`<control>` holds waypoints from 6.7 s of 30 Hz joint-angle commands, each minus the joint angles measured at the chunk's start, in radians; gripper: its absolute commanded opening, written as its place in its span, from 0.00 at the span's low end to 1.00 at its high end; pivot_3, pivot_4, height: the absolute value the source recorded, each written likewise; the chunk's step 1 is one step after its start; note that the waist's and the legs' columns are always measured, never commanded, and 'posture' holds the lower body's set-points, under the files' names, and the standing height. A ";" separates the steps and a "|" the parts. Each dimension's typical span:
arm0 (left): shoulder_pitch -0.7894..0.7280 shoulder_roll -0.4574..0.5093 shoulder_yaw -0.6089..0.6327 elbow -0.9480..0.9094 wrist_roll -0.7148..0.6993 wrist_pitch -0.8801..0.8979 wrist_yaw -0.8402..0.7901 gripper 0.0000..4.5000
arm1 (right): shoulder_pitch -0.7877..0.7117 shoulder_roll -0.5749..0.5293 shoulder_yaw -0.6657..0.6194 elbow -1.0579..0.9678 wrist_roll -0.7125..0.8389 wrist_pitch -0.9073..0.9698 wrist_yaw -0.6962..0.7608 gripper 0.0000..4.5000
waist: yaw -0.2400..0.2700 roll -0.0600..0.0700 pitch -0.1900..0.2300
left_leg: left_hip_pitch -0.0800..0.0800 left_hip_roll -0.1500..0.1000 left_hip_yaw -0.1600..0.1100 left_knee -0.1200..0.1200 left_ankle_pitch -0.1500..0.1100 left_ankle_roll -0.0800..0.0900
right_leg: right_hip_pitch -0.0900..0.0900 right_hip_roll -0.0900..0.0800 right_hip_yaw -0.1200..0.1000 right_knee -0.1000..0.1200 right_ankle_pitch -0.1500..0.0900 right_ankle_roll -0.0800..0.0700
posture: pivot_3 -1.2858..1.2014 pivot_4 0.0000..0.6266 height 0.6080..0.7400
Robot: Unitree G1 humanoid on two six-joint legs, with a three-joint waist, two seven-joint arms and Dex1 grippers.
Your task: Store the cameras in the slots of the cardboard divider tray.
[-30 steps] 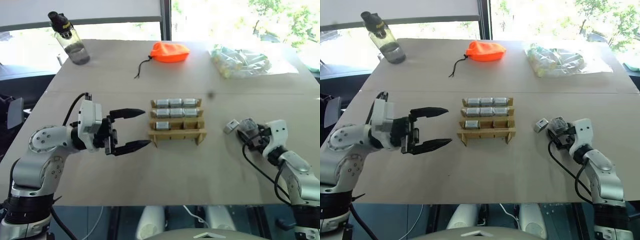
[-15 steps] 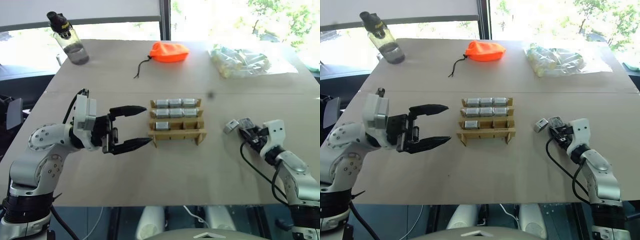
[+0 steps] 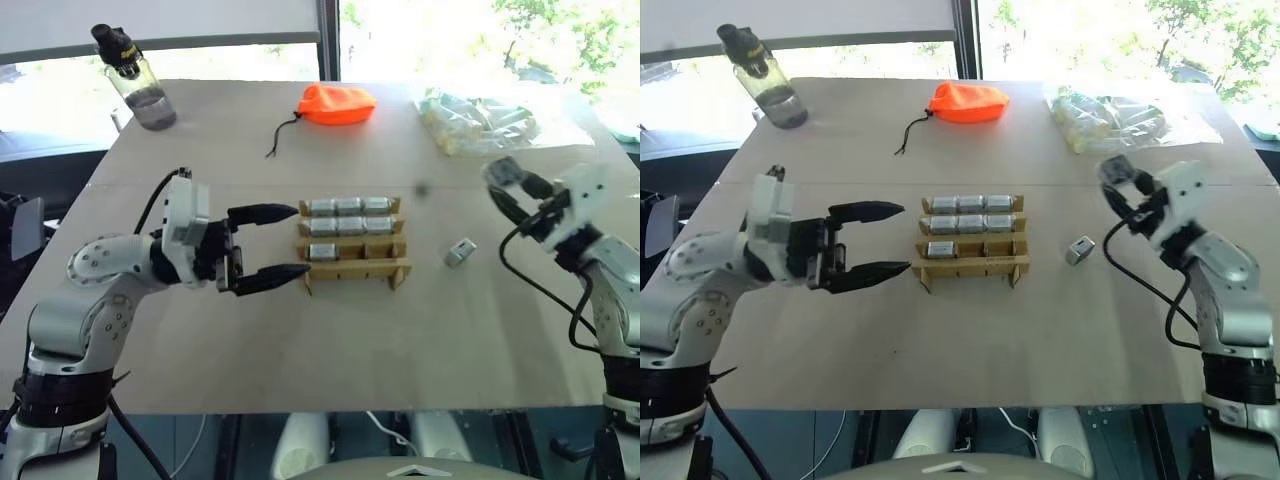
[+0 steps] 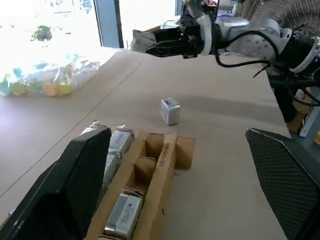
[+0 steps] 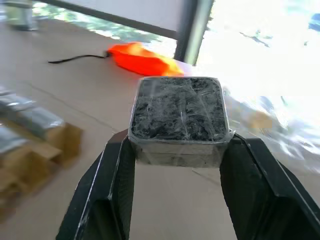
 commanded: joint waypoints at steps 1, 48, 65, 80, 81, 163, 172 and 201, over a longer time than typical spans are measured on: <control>-0.092 -0.011 -0.066 0.044 0.025 0.070 0.027 1.00 | -0.099 -0.039 0.177 -0.007 -0.128 -0.205 0.169 0.41 | 0.001 0.000 0.000 | 0.000 -0.001 0.000 0.000 0.000 0.000 | 0.000 0.000 0.000 0.000 0.000 0.000 | 0.52 0.24 0.89; -0.572 -0.176 -0.397 0.507 0.353 0.199 -0.249 0.60 | -0.412 -0.019 0.504 0.363 -0.690 -1.064 0.105 0.41 | -0.014 -0.002 0.001 | -0.003 -0.001 0.002 0.002 0.000 -0.001 | -0.003 -0.002 -0.001 0.002 0.000 0.000 | 0.52 0.24 0.89; -0.588 -0.166 -0.396 0.518 0.369 0.201 -0.289 0.16 | -0.380 -0.022 0.519 0.322 -0.626 -0.996 0.150 0.84 | -0.017 -0.002 0.001 | -0.003 -0.001 0.001 0.003 0.000 -0.001 | -0.003 -0.003 -0.001 0.002 0.000 0.000 | 0.52 0.24 0.89; -0.533 -0.152 -0.407 0.434 0.465 0.080 -0.222 0.16 | -0.005 -0.142 0.301 -0.159 -0.019 -0.175 0.261 0.97 | 0.003 -0.002 0.001 | -0.004 -0.001 0.000 0.003 0.000 0.000 | -0.003 -0.004 -0.002 0.002 0.000 0.000 | 0.52 0.24 0.89; -0.525 -0.148 -0.409 0.428 0.478 0.060 -0.214 0.16 | 0.029 -0.152 0.267 -0.193 0.045 -0.098 0.250 0.97 | 0.003 -0.002 0.001 | -0.003 -0.001 0.000 0.003 0.000 0.000 | -0.002 -0.004 -0.002 0.003 0.000 0.000 | 0.52 0.24 0.89; -0.263 -0.072 -0.144 0.027 0.245 0.209 -0.187 0.97 | 0.717 0.072 -0.126 -0.276 0.202 -0.258 0.065 1.00 | 0.000 -0.005 -0.002 | 0.002 0.000 -0.001 0.005 0.000 0.001 | 0.003 -0.002 0.003 0.003 0.000 0.001 | 0.52 0.24 0.89; 0.009 0.008 0.082 -0.223 0.090 0.319 -0.013 0.97 | 0.364 -0.349 -0.082 0.118 0.116 -0.258 0.513 1.00 | 0.008 -0.006 -0.002 | 0.004 -0.001 -0.003 0.007 0.000 0.001 | 0.007 -0.002 0.002 0.002 0.000 0.001 | 0.52 0.24 0.89; 0.475 -0.051 0.265 -0.510 0.081 0.123 0.297 0.97 | -0.818 -0.169 0.608 1.207 -0.538 -1.099 0.911 1.00 | -0.021 0.000 0.003 | 0.004 0.000 -0.002 0.002 0.000 -0.001 | 0.007 -0.009 -0.001 -0.002 0.000 0.000 | 0.52 0.24 0.89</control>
